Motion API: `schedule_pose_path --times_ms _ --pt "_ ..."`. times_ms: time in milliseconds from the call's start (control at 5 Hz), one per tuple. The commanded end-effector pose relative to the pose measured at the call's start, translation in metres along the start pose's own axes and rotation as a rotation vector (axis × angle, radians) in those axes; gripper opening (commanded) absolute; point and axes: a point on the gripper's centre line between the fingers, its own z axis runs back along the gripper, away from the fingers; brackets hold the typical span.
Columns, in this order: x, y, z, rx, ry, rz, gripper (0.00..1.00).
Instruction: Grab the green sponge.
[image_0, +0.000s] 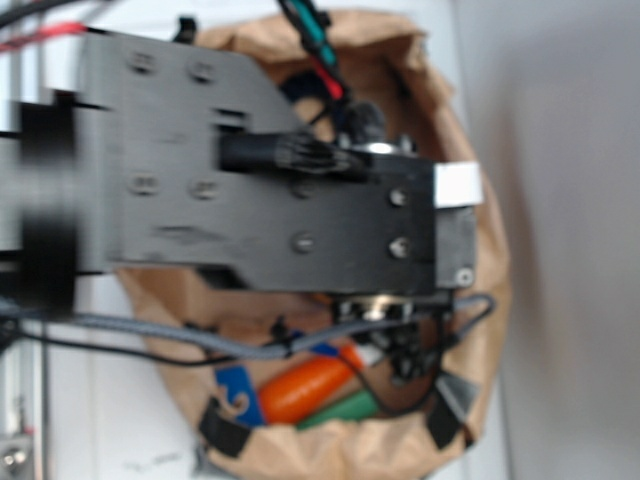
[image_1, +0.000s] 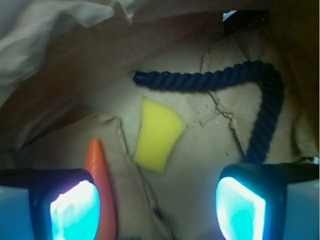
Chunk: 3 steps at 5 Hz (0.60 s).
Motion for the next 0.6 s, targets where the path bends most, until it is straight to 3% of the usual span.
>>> schedule_pose_path --times_ms 0,400 --pt "0.029 0.0193 -0.0168 -0.05 -0.012 0.129 1.0" --pt "0.031 0.0221 -0.0252 -0.087 0.016 0.172 1.0"
